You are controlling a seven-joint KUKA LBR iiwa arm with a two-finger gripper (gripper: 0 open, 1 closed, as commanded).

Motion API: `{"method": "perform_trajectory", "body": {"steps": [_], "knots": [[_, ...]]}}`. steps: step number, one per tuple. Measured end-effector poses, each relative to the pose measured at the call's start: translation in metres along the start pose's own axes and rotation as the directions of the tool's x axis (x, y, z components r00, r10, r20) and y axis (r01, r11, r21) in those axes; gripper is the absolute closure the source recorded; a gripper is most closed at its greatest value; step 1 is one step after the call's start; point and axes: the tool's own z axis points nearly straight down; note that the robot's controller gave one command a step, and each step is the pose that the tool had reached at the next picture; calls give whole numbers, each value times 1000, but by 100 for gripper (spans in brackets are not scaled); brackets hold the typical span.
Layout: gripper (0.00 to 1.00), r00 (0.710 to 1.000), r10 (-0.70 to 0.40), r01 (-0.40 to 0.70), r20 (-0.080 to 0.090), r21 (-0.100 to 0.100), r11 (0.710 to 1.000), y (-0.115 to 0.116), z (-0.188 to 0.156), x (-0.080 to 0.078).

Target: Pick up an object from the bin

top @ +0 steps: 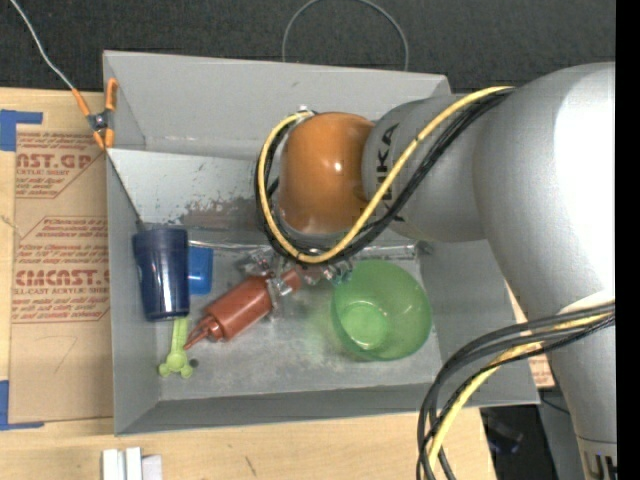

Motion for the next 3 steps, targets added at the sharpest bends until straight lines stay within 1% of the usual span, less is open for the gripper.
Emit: {"method": "perform_trajectory", "body": {"steps": [1,3], "knots": [[100,1000,0,0,0,0,1000,0,-14,0],[100,1000,0,0,5,3,1000,0,-32,-2]]}}
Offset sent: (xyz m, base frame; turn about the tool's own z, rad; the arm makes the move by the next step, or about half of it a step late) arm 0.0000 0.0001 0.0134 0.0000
